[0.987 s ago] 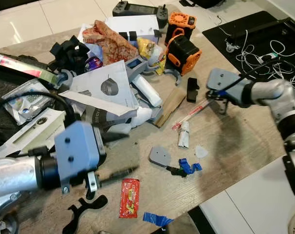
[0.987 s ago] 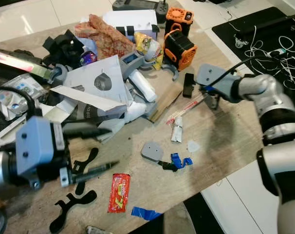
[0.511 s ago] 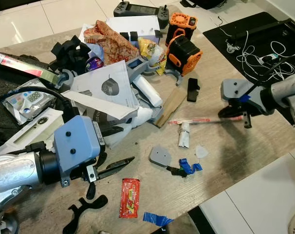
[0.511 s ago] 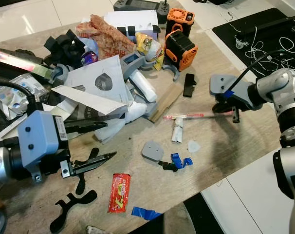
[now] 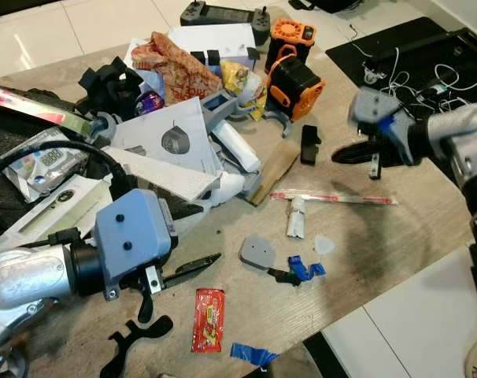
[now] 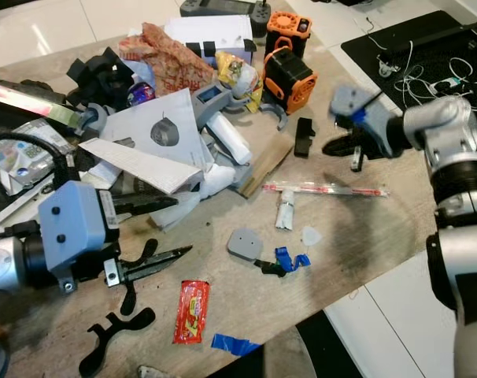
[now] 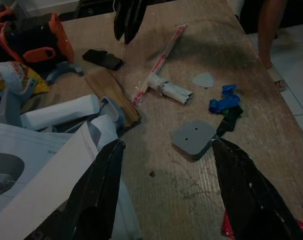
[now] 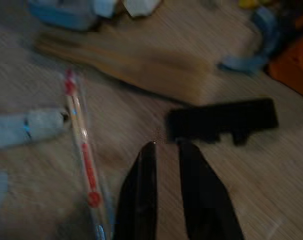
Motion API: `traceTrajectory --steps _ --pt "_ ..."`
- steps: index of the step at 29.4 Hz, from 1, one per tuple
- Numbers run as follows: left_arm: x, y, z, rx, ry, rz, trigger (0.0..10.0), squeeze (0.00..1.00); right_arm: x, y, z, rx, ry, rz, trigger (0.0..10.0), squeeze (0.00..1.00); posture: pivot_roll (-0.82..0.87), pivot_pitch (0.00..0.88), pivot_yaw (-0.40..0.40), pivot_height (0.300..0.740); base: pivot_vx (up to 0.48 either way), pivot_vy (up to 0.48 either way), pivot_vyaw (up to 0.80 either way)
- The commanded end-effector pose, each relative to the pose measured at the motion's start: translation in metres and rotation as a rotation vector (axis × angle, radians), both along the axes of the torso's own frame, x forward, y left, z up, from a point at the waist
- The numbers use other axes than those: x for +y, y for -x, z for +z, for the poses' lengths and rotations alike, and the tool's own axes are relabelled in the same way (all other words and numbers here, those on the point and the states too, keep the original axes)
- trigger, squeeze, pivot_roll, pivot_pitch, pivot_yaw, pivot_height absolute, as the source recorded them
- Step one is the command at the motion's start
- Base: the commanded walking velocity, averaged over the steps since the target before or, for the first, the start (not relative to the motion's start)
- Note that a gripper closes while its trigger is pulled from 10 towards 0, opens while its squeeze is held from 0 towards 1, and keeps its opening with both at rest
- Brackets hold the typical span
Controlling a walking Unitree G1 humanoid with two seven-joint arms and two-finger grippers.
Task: Picking trash to rubbish bin
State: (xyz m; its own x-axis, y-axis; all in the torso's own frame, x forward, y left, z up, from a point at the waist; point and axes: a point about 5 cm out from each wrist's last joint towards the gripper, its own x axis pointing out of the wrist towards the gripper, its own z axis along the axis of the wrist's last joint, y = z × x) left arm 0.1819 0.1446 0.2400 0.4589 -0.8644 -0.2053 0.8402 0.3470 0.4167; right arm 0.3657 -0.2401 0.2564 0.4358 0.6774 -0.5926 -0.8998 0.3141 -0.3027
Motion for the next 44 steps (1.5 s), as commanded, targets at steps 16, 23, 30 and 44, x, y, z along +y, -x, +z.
traceTrajectory --steps 16,23,30,44 --pt "-0.002 0.004 -0.003 0.009 -0.016 -0.018 10.0 0.00 0.004 0.045 -0.038 0.309 0.028 0.224 10.0 0.11 -0.10 0.267 -0.021 0.740 0.000 0.000 0.00" --pt "-0.001 0.004 -0.003 0.012 -0.017 -0.021 10.0 0.00 -0.016 0.058 -0.052 0.342 0.324 0.211 10.0 0.00 -0.10 0.270 -0.019 0.740 0.000 0.000 0.00" --pt "-0.002 0.005 -0.003 0.014 -0.014 -0.022 10.0 0.00 -0.009 0.045 -0.035 0.214 0.249 0.183 10.0 0.00 -0.10 0.272 -0.019 0.740 0.000 0.000 0.00" --pt "-0.005 0.006 -0.005 0.022 0.002 -0.030 10.0 0.00 0.004 0.023 0.003 -0.035 0.003 0.092 10.0 0.00 -0.10 0.274 -0.021 0.740 0.000 0.000 0.00"
